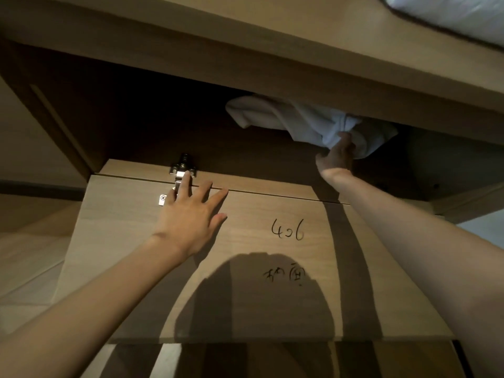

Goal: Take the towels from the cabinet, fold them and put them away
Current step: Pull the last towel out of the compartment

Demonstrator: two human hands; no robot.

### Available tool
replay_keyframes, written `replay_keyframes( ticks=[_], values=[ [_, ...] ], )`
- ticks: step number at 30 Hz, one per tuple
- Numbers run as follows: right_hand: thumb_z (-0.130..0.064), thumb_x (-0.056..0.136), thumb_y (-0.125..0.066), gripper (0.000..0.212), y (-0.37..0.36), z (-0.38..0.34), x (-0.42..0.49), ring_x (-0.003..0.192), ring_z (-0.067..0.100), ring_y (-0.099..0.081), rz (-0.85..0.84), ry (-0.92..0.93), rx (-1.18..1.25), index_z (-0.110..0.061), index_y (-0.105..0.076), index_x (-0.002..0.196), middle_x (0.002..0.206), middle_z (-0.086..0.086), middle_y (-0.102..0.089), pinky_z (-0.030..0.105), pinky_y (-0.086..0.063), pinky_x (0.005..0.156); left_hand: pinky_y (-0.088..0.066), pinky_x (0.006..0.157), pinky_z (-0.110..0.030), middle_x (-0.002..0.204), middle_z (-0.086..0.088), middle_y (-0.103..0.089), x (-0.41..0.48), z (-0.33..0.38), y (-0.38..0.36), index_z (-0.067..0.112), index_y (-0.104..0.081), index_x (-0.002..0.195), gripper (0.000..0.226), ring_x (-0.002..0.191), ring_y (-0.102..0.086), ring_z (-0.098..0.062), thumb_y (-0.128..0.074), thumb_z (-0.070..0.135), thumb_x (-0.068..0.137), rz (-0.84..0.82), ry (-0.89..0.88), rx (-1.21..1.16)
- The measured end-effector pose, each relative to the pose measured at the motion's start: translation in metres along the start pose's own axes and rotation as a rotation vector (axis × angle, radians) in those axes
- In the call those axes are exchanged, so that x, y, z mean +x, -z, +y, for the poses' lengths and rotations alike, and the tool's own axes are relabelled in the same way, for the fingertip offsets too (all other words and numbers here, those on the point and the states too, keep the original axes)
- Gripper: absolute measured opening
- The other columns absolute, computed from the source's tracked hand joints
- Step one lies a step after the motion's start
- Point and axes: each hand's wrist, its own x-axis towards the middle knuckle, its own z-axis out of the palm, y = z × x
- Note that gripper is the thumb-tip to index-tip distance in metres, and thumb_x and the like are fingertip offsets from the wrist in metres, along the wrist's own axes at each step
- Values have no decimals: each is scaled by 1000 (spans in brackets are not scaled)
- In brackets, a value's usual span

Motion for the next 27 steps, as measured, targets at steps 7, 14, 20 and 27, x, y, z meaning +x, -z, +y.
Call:
replay_keyframes(
  ticks=[7,14,20,27],
  values=[
    [-14,96,-54,61,-8,7,-10,123,24,-51,128,45,41,-5,-21,147,137,12,-48,20,-36,88,-18,117,-47,155,-1,-27,6,0,-1,36,-22,150,53,145,-16,-28,-29,50,99,59,19,-112],
    [-20,91,-65,25,13,15,-74,72,15,-62,3,360,103,-5,-48,102,85,-1,-59,27,-53,62,-20,117,-44,152,-2,-30,10,2,1,35,-25,149,53,144,-19,-25,-33,48,99,49,29,-126],
    [-30,85,-70,26,50,20,-119,53,3,-41,-144,511,207,-18,-49,94,64,-9,-50,18,-30,53,-23,115,-43,156,0,-27,9,-4,7,31,-30,149,53,144,-20,-23,-38,45,99,-37,31,-198],
    [-36,89,-66,18,67,34,-133,48,1,-49,-506,318,219,-21,-56,93,63,-2,-67,20,-37,56,-48,78,-36,102,-3,-66,0,28,29,18,-68,97,28,100,-58,-25,-51,40,93,340,61,-544]
  ],
)
